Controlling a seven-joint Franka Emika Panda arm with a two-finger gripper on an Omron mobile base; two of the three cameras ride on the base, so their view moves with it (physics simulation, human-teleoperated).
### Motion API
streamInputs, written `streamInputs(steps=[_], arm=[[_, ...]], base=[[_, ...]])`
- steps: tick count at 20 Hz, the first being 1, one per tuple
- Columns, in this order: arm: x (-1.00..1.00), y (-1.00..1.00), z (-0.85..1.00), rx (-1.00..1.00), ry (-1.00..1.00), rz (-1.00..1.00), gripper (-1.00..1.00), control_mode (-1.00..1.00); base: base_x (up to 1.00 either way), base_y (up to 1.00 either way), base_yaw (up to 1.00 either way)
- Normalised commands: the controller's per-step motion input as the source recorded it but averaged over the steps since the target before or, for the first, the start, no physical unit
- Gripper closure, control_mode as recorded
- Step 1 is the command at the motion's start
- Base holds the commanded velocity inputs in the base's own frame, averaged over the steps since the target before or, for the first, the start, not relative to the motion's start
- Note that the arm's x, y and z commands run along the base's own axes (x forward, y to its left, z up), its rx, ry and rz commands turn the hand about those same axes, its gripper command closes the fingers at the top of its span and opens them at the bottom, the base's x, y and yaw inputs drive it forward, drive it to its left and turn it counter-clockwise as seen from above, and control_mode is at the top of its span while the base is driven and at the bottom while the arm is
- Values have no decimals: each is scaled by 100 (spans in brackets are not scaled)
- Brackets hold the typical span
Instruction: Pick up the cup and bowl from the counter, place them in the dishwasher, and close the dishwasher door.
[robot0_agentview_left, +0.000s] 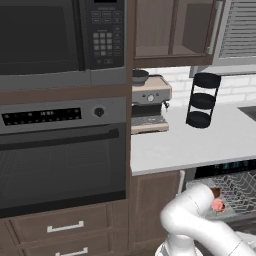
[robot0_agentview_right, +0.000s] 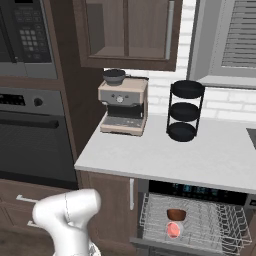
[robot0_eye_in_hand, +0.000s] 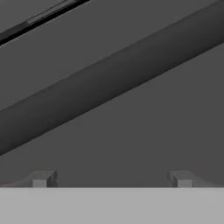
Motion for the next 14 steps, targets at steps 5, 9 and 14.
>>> streamInputs(steps=[5, 9, 14], arm=[[100, 0, -23, 17, -60, -5, -100, -100], [100, 1, -31, 4, -45, -5, -100, -100], [100, 19, -31, 1, -43, -5, -100, -100]], base=[[0, 0, 0], [0, 0, 0], [0, 0, 0]])
